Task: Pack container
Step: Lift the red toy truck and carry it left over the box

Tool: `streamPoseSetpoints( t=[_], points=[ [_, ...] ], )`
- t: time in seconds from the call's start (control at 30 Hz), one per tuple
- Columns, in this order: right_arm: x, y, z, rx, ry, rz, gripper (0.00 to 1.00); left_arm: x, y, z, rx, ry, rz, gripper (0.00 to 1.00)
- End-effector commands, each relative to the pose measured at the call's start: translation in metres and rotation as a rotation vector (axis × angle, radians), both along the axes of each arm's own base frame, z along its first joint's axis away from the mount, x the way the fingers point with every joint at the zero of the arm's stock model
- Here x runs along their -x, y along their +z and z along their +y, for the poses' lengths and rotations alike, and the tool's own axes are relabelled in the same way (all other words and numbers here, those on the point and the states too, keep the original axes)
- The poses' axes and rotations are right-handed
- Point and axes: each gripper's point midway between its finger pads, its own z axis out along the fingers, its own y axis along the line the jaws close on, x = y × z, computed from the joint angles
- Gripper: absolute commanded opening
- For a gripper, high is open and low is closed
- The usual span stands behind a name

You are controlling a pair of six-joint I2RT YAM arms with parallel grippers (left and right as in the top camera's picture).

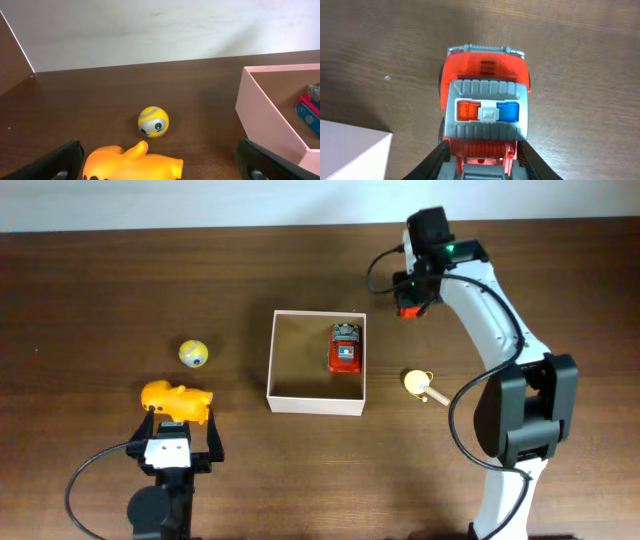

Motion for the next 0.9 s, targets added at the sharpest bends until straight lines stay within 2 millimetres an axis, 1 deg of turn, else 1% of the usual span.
streamPoseSetpoints(
  t=[0.0, 0.2, 0.37, 0.43, 0.53, 0.6, 0.63, 0.73, 0.87],
  points=[
    [-0.015, 0.048, 0.001, 0.002, 0.001, -0.1, 0.35, 0.0, -0.001, -0.001, -0.008, -0.007, -0.002, 0.99],
    [-0.015, 0.089, 0.009, -0.044, 0.019, -0.138, 0.36, 0.0, -0.001, -0.001, -0.007, -0.007, -0.002, 0.99],
    [-0.012, 0.118, 0.027, -0.152, 0.049, -0.161, 0.36, 0.0, -0.001, -0.001, -0.008, -0.007, -0.002, 0.99],
    [-0.009, 0.126, 0.04, -0.209, 0.084, -0.16, 0.36, 0.0, -0.001, -0.001, -0.008, -0.007, -0.002, 0.99],
    [-0.002, 0.132, 0.063, -0.282, 0.14, -0.151, 0.36, 0.0, -0.001, -0.001, -0.008, -0.007, -0.002, 0.99],
    [0.003, 0.133, 0.078, -0.31, 0.174, -0.141, 0.36, 0.0, -0.001, -0.001, -0.008, -0.007, -0.002, 0.99],
    [0.008, 0.133, 0.091, -0.321, 0.199, -0.129, 0.36, 0.0, -0.001, -0.001, -0.008, -0.007, -0.002, 0.99],
    [0.019, 0.131, 0.113, -0.329, 0.229, -0.109, 0.36, 0.0, -0.001, -0.001, -0.007, -0.007, -0.002, 0.99],
    [0.038, 0.131, 0.152, -0.363, 0.29, -0.077, 0.36, 0.0, -0.001, -0.001, -0.008, -0.007, -0.002, 0.99]
  ],
)
